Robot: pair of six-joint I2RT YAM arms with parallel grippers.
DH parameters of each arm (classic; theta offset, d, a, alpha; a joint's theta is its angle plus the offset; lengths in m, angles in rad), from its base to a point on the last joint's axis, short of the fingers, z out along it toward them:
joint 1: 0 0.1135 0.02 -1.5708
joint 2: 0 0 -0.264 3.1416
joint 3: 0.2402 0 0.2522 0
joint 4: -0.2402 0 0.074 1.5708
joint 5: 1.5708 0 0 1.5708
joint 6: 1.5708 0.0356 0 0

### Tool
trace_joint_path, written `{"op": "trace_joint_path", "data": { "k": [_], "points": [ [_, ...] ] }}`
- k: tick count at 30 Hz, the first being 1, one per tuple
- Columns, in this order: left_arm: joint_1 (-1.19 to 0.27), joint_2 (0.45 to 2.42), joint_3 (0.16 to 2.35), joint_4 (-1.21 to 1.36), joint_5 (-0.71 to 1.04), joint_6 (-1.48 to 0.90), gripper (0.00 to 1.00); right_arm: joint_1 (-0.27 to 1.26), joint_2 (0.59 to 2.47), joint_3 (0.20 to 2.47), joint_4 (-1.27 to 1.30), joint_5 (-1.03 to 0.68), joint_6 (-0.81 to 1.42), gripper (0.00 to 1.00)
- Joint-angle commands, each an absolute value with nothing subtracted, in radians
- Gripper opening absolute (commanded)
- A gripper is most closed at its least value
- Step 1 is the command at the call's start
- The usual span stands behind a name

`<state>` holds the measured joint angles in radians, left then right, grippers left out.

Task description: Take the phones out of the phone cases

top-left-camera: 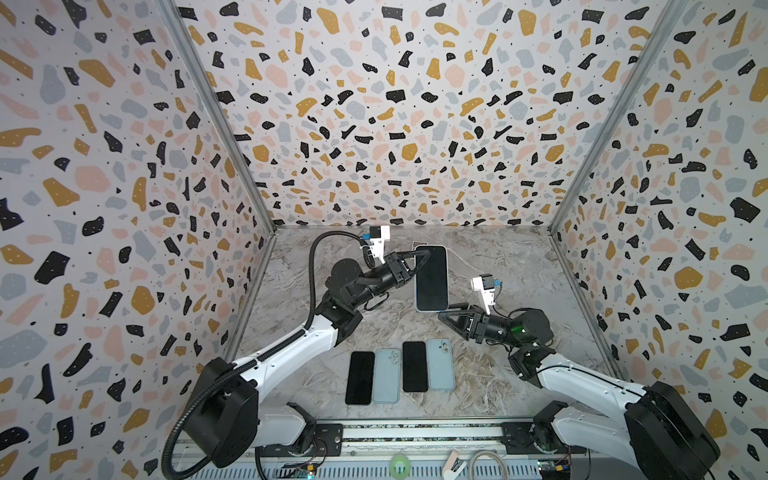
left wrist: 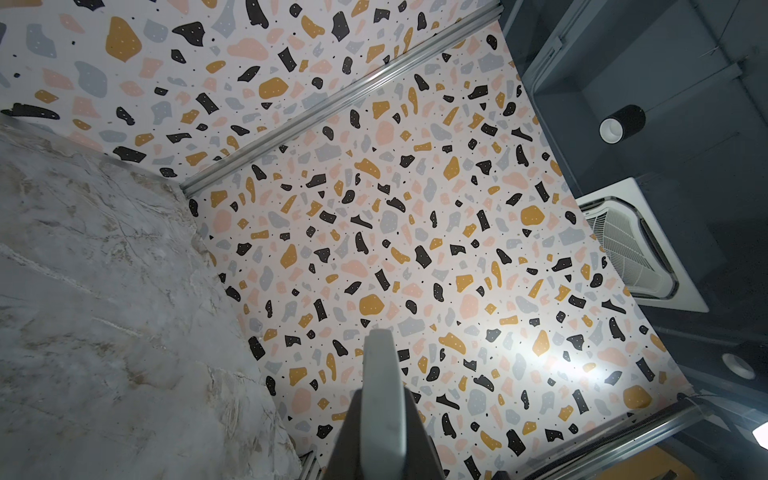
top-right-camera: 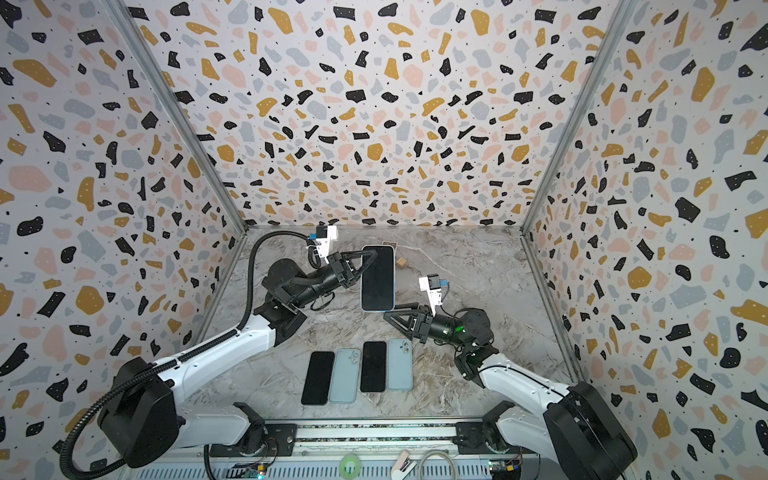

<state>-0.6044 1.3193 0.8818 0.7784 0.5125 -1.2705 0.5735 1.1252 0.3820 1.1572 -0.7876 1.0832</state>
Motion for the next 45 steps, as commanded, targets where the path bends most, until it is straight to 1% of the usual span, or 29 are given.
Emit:
{"op": "trace_joint_path", "data": {
  "k": [1, 17, 21, 25, 29, 36, 39, 41, 45],
  "points": [
    [-0.615, 1.284, 0.881, 0.892, 0.529, -1.27, 0.0, 0.557, 1.125, 0.4, 1.21, -0.79, 1.105, 0.58],
    [-0.65, 1.298, 0.865, 0.924, 0.538, -1.272, 0.0, 0.518, 1.178, 0.41, 1.3, -0.807, 1.174, 0.53],
    [-0.653, 1.303, 0.858, 0.918, 0.532, -1.263, 0.0, 0.518, 1.193, 0.407, 1.378, -0.82, 1.214, 0.45],
    [-0.654, 1.311, 0.859, 0.887, 0.518, -1.234, 0.0, 0.518, 1.195, 0.38, 1.434, -0.827, 1.262, 0.34],
    [-0.653, 1.326, 0.86, 0.88, 0.506, -1.217, 0.0, 0.52, 1.189, 0.347, 1.478, -0.822, 1.313, 0.27],
    [-0.662, 1.379, 0.853, 0.933, 0.499, -1.231, 0.0, 0.531, 1.163, 0.309, 1.476, -0.803, 1.372, 0.08],
    [-0.669, 1.399, 0.835, 0.94, 0.486, -1.231, 0.0, 0.531, 1.131, 0.289, 1.442, -0.778, 1.378, 0.02],
    [-0.67, 1.413, 0.819, 0.95, 0.478, -1.237, 0.0, 0.532, 1.103, 0.28, 1.401, -0.758, 1.373, 0.0],
    [-0.676, 1.447, 0.789, 0.995, 0.466, -1.266, 0.0, 0.532, 1.051, 0.258, 1.303, -0.699, 1.371, 0.0]
  ]
}}
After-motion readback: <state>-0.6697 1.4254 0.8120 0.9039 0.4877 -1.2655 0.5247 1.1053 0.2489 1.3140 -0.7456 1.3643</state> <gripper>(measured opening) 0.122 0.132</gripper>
